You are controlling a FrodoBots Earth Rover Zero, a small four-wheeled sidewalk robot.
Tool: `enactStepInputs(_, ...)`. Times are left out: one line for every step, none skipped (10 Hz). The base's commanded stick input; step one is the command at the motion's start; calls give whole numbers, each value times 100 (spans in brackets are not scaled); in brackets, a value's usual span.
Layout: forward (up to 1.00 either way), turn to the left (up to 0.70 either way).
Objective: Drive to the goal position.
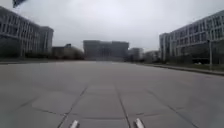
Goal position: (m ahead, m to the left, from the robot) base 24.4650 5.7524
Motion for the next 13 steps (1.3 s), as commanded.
enactStepInputs(100,-39)
enactStepInputs(100,-40)
enactStepInputs(100,-40)
enactStepInputs(100,-40)
enactStepInputs(100,-40)
enactStepInputs(100,-19)
enactStepInputs(100,-4)
enactStepInputs(100,0)
enactStepInputs(100,0)
enactStepInputs(100,-13)
enactStepInputs(100,-36)
enactStepInputs(100,-40)
enactStepInputs(100,-40)
